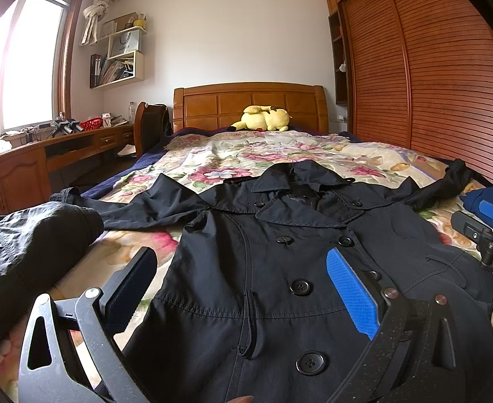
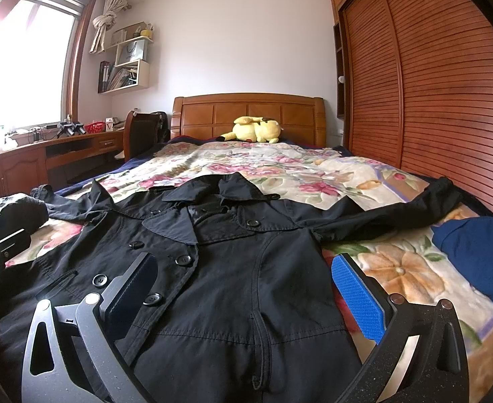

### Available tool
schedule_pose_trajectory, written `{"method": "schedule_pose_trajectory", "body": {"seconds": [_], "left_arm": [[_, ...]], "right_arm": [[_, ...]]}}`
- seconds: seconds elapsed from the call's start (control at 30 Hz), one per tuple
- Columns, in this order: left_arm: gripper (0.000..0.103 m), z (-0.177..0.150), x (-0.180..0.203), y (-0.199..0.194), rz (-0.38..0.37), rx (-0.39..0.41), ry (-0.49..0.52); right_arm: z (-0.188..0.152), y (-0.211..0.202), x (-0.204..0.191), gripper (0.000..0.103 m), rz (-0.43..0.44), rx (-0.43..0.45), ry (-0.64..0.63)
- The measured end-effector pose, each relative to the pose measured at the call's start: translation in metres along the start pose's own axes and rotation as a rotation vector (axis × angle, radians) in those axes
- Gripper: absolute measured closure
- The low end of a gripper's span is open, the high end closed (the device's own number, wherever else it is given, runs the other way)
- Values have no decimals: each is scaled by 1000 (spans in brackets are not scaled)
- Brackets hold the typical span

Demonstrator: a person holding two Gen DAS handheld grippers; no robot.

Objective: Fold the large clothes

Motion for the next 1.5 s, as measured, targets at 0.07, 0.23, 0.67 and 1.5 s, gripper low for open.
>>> {"method": "schedule_pose_trajectory", "body": {"seconds": [0.07, 0.23, 0.67, 1.5], "left_arm": [[1, 1, 0, -1, 0, 0, 0], [1, 0, 0, 0, 0, 1, 1], [1, 0, 0, -1, 1, 2, 2], [1, 27, 9, 18, -51, -152, 83]], "right_arm": [[0, 0, 0, 0, 1, 0, 0], [0, 0, 0, 0, 0, -1, 0], [0, 0, 0, 0, 1, -1, 1], [13, -3, 7, 0, 2, -23, 16]]}}
Point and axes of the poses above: each gripper's, at about its wrist camera, not at the fingertips, and y roughly the way its jaws point, x to its right, z to its top, the point moved 1 cm from there along y, roughly the way its jaws point, and after that the axes turned 12 degrees about -x, right-handed, at the moved point
